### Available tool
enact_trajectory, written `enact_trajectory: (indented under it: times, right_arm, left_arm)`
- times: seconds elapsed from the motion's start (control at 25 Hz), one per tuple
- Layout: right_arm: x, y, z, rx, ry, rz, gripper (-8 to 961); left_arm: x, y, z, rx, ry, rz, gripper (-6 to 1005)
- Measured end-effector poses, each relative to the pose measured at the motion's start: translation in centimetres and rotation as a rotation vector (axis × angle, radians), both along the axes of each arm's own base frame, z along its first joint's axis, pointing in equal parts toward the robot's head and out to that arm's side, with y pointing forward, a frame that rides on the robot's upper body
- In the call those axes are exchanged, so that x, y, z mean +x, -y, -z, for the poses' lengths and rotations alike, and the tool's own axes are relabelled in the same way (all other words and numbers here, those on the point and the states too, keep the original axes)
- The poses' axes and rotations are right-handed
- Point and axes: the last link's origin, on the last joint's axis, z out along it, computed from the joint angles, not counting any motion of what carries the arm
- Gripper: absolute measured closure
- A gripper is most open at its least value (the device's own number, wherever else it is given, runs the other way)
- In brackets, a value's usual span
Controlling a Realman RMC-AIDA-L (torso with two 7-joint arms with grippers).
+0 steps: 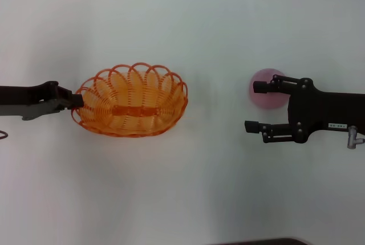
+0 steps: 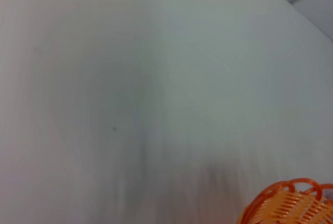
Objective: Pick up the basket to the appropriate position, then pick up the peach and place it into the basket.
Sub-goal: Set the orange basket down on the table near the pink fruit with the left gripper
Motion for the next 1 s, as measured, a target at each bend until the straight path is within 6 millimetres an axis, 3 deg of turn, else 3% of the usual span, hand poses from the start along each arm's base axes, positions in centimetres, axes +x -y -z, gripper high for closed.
enact_trajectory:
  times: [0.4,1.0]
  right_arm:
    - [-0.1,-0.3,-0.1,0.014,-0.001,0.003,60]
    - [-0.1,-0.6,0.0,0.020,0.005,0.009,60]
  left_arm:
    - [-0.2,0.3,1.1,0.023,-0.023,0.014,951]
    - [-0.7,0.2,0.5,0.082,-0.046,0.001,950]
